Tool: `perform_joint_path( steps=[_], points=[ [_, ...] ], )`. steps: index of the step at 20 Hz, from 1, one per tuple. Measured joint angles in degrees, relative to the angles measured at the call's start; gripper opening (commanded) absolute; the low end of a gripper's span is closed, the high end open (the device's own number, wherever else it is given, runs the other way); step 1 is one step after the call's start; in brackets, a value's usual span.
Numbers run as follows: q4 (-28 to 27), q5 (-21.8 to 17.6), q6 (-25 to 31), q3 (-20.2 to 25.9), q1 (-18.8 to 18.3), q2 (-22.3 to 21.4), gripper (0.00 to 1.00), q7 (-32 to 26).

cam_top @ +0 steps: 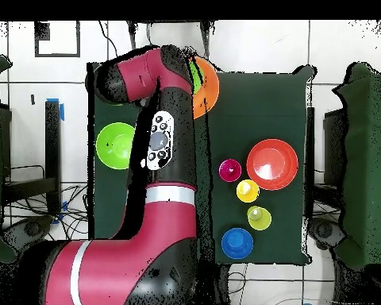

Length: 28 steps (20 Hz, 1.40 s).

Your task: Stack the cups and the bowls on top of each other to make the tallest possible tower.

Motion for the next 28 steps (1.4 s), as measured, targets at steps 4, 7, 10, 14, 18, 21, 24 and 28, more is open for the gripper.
perform_joint_path(
  steps=[4,7,10,14,18,21,24,28],
  points=[
    [0.0,0.0,-0.3,0.0,-0.1,0.2,0.00,0.0],
    [0.0,0.0,-0.5,0.0,-0.1,0.3,0.00,0.0],
    [0.0,0.0,-0.5,0.0,-0.2,0.3,0.00,0.0],
    [0.0,0.0,-0.5,0.0,-0.2,0.3,0.00,0.0],
    [0.0,0.1,-0.5,0.0,-0.2,0.2,0.00,0.0],
    [0.0,0.3,-0.5,0.0,-0.2,0.0,0.00,0.0],
    [0.0,0.6,-0.5,0.0,-0.2,-0.2,0.00,0.0],
    [0.0,1.2,-0.5,0.0,-0.3,-0.4,0.00,0.0]
  ],
)
